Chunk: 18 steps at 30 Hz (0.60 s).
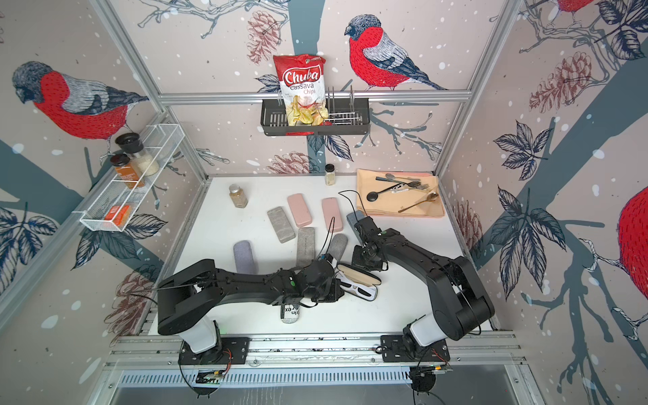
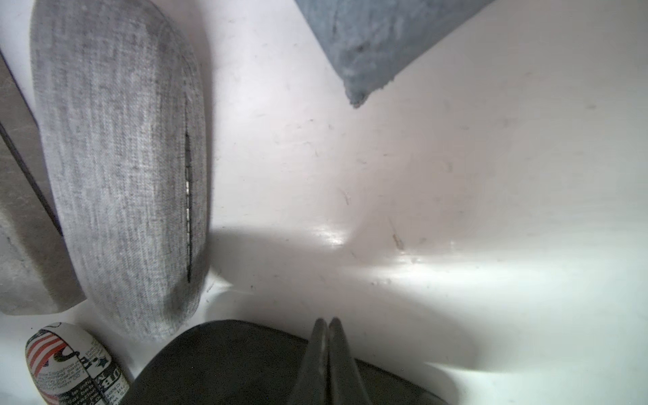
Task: Close the glasses case
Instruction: Close the glasses case at the center of the board.
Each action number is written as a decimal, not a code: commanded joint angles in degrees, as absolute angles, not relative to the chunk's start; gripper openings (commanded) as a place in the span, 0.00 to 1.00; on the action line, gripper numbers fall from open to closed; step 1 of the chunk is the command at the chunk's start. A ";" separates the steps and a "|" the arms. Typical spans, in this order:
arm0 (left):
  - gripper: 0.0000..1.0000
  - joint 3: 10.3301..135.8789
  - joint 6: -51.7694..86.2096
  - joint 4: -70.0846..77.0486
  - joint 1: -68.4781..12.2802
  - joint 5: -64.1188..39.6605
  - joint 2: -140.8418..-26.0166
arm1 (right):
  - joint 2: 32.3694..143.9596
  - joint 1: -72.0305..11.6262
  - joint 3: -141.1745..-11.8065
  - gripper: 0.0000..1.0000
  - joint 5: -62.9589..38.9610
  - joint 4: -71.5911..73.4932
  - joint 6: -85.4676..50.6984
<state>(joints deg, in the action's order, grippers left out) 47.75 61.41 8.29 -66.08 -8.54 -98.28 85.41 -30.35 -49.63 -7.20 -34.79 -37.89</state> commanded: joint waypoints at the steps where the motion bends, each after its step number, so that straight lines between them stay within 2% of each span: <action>1: 0.00 46.87 63.09 7.77 -67.01 -7.08 -98.83 | 84.22 -30.58 -48.91 0.07 -6.17 -36.02 -38.49; 18: 0.00 47.79 64.69 10.66 -67.68 -5.00 -103.26 | 78.80 -31.37 -44.92 0.07 -4.26 -38.50 -40.40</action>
<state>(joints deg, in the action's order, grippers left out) 47.31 64.66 11.38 -67.66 -5.91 -102.69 79.46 -31.14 -45.19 -4.93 -37.15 -39.35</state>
